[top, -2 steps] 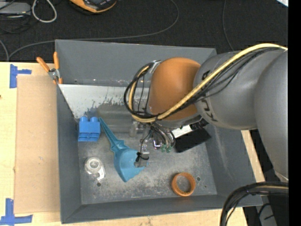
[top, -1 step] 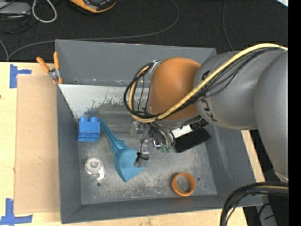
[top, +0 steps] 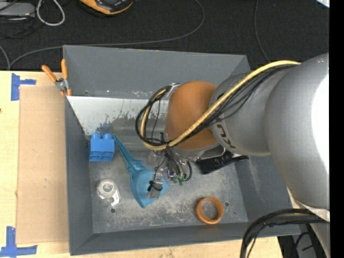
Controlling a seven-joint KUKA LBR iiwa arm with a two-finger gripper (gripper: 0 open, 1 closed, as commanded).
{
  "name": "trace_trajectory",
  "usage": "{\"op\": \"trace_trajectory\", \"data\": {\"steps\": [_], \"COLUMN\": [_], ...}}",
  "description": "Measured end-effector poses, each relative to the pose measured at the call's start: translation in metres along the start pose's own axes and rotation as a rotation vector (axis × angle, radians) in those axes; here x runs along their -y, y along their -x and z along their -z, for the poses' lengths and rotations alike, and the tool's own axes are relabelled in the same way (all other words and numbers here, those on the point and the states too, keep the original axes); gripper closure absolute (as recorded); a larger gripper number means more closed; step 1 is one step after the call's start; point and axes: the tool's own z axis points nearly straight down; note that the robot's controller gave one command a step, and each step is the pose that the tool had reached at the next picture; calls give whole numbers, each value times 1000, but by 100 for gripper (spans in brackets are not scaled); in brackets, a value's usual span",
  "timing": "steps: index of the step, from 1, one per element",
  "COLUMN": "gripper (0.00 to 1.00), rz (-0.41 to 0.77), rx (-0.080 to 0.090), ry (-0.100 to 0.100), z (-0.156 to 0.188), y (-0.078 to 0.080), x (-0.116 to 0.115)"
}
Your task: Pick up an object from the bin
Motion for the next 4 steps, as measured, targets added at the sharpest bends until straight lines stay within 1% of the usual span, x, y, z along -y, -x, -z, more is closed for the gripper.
{"op": "trace_trajectory", "data": {"steps": [1, 2, 3, 4], "gripper": [0, 0, 0, 0], "rz": [122, -54, 19, 0], "rx": [2, -8, 5, 8], "ry": [0, -1, -1, 0], "z": [-5, -49, -47, -46], "y": [2, -26, 6, -4], "x": [-1, -51, -11, -12]}}
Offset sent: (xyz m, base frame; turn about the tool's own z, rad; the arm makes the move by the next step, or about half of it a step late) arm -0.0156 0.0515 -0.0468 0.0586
